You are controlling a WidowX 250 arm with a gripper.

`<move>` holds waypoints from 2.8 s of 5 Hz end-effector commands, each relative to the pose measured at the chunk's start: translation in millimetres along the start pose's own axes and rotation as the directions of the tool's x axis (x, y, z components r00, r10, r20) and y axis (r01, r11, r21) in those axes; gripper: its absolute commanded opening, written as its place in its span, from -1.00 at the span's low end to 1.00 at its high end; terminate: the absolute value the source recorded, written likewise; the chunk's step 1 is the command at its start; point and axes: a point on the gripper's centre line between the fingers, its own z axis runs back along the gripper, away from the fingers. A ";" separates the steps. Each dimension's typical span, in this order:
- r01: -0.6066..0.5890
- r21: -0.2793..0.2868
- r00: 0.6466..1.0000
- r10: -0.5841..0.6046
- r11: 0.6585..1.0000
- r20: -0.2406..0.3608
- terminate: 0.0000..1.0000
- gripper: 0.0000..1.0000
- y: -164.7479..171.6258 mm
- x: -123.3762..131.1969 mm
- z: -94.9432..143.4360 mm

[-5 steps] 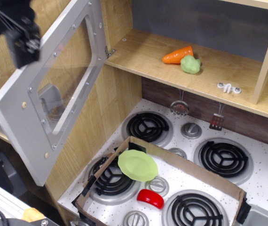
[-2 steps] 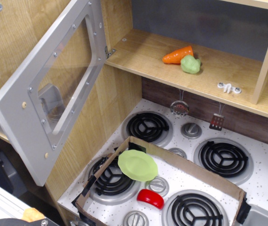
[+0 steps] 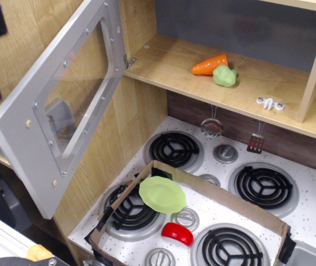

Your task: Close microwave

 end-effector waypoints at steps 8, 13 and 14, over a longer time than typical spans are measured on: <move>0.001 0.057 0.919 -0.023 0.998 0.394 -1.00 1.00 -37.1 239.5 6.5; 0.077 0.146 0.869 -0.138 0.986 0.476 -1.00 1.00 -31.0 287.9 20.5; 0.077 0.146 0.869 -0.138 0.986 0.476 -1.00 1.00 -31.0 287.9 20.5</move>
